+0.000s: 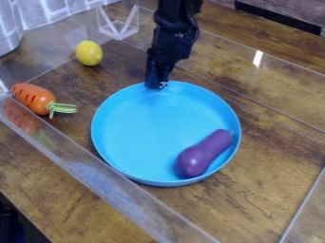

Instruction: Remove the purple eggplant from inside the blue tray and put it on the table

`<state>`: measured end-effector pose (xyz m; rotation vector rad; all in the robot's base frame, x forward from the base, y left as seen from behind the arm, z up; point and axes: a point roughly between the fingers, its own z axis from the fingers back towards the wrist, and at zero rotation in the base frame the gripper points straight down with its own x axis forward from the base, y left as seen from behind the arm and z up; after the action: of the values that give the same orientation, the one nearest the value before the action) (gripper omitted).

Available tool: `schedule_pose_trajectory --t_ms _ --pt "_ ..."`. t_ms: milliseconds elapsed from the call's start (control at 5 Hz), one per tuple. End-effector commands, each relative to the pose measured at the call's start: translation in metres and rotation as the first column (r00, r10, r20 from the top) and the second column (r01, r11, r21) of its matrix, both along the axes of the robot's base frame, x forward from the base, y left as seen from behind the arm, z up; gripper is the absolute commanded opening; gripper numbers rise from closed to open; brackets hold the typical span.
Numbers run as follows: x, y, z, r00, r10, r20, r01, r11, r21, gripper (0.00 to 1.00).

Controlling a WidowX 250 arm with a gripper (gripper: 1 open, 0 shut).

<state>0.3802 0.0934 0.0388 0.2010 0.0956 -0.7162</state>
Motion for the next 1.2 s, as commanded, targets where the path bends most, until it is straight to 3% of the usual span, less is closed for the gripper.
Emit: schedule_pose_trajectory --t_ms 0,1000 --pt "0.008 0.005 0.018 0.999 -0.017 0.044 0.016 1.0 0.023 0.0" --pt "-0.004 0.01 0.018 0.998 -0.055 0.033 0.054 0.998 0.042 0.0"
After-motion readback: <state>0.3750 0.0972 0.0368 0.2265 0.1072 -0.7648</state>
